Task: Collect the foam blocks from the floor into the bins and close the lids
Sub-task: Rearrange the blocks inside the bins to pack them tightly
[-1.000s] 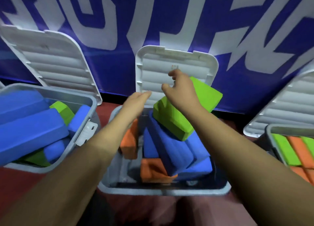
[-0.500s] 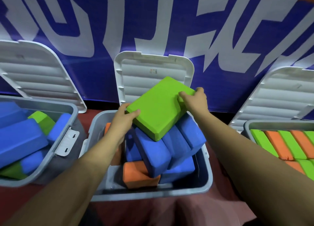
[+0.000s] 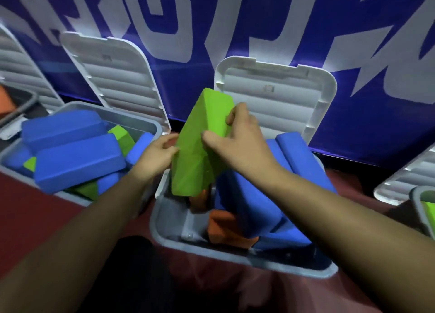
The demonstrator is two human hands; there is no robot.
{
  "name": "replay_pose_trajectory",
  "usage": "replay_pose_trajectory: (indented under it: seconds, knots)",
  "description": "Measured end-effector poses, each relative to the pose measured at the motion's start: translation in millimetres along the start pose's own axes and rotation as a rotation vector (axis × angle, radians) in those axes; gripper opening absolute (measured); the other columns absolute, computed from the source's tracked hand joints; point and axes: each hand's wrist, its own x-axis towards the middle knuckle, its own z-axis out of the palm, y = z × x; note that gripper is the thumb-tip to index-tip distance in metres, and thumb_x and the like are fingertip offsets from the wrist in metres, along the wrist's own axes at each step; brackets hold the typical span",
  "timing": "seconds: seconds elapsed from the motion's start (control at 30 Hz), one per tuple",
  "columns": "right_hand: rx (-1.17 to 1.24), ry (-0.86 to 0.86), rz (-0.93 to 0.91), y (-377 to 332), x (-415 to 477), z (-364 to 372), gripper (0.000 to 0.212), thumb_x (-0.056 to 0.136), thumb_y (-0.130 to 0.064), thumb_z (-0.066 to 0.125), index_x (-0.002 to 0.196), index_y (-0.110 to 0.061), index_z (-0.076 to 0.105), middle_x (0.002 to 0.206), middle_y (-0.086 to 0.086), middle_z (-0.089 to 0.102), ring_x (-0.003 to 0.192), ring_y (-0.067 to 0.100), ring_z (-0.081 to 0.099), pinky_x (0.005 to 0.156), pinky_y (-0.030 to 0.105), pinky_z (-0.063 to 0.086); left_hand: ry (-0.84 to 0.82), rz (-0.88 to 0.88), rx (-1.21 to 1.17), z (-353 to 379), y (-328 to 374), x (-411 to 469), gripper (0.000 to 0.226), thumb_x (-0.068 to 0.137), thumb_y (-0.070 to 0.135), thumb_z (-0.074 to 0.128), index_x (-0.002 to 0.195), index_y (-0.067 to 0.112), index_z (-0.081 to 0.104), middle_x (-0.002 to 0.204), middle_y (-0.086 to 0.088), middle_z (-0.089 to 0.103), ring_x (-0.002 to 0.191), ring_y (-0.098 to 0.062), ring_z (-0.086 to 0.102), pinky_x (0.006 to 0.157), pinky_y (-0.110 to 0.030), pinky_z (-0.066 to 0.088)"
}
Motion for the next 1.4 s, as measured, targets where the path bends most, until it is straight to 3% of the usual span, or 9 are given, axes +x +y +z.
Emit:
replay_pose_trajectory:
  seconds: [0.1,0.2,0.37,0.6,0.77,0.93,1.17,1.3,1.4]
  knots:
    - [-0.036,-0.114,0.036,5.1,-24.6,31.2,0.056,0.080,-0.044,0.072,0.112,-0.013,0.038,0.113,0.010,0.042,0.101,0.033,0.050,0.085,0.039,0.045,0.025,-0.033,0.068,-1.7,10.7,-8.4,0.028,0.092,0.037,0.057,0.114,0.025,0.068,0.103,-0.001,0.070,0.085,-0.003,0.066,0.084,-0.028,0.057]
    - [-0.079,-0.224,0.039,19.7,-39.8,59.1,0.059,0.082,-0.047,0.070,0.119,-0.014,0.038,0.117,0.008,0.037,0.104,0.035,0.053,0.090,0.042,0.047,-0.127,-0.292,-0.021,2.3,20.0,-23.6,0.061,0.071,0.076,0.051,0.116,0.036,0.062,0.108,0.004,0.068,0.098,-0.019,0.066,0.084,-0.045,0.055]
    - [0.165,-0.196,0.023,37.5,-51.2,78.7,0.031,0.097,-0.027,0.056,0.124,-0.014,0.047,0.128,0.004,0.050,0.119,0.017,0.048,0.092,0.022,0.035,-0.073,-0.159,0.072,9.6,-6.8,-36.7,0.077,0.055,0.076,0.074,0.120,0.045,0.049,0.108,0.010,0.071,0.096,-0.014,0.070,0.089,-0.045,0.056]
    - [0.535,-0.256,0.328,46.1,-49.3,80.6,0.031,0.079,-0.025,0.065,0.107,-0.021,0.053,0.098,0.000,0.066,0.084,0.015,0.063,0.073,0.038,0.052,-0.158,-0.027,0.289,-5.4,-1.3,-37.7,0.070,0.087,0.030,0.070,0.144,0.044,0.033,0.123,0.002,0.059,0.095,-0.011,0.060,0.081,-0.025,0.047]
    - [0.547,-0.332,0.350,41.8,-64.5,80.8,0.028,0.078,-0.020,0.068,0.102,-0.016,0.052,0.069,0.008,0.054,0.064,0.022,0.052,0.065,0.045,0.048,-0.254,-0.060,0.505,-7.4,2.8,-50.8,0.085,0.075,0.062,0.072,0.145,0.055,0.025,0.150,0.003,0.043,0.131,-0.016,0.046,0.105,-0.028,0.036]
    - [0.692,-0.385,0.424,43.1,-68.6,74.2,0.019,0.092,0.004,0.051,0.108,0.000,0.060,0.083,0.010,0.055,0.080,0.023,0.055,0.087,0.052,0.054,-0.184,0.018,0.624,-10.6,-8.2,-63.4,0.102,0.044,0.076,0.052,0.140,0.055,0.028,0.131,-0.004,0.058,0.119,-0.023,0.056,0.097,-0.031,0.043]
    - [-0.246,-0.420,0.170,101.8,-64.9,91.7,0.028,0.095,-0.023,0.049,0.114,-0.002,0.055,0.116,0.019,0.058,0.110,0.035,0.055,0.092,0.036,0.042,-0.195,-0.002,0.771,2.6,-21.1,-45.4,0.092,0.063,0.067,0.055,0.146,0.057,0.016,0.129,-0.018,0.050,0.124,-0.032,0.050,0.103,-0.040,0.042]
    - [-0.557,-0.576,0.134,137.1,-77.5,120.7,0.072,0.091,-0.049,0.013,0.126,0.001,0.050,0.141,0.026,0.037,0.135,0.042,0.030,0.114,0.046,0.024,-0.295,-0.079,0.792,8.2,-72.4,-38.4,0.087,0.086,0.049,0.065,0.152,0.047,0.009,0.146,-0.025,0.029,0.133,-0.039,0.042,0.110,-0.040,0.032]
    - [-0.598,-0.699,0.198,160.0,-82.6,141.8,0.063,0.104,-0.037,0.020,0.147,0.008,0.023,0.156,0.027,0.012,0.147,0.046,0.006,0.121,0.049,0.010,-0.230,0.022,0.899,14.9,-106.2,-34.4,0.085,0.085,0.056,0.056,0.155,0.036,0.012,0.151,-0.023,0.019,0.136,-0.043,0.033,0.114,-0.047,0.028]
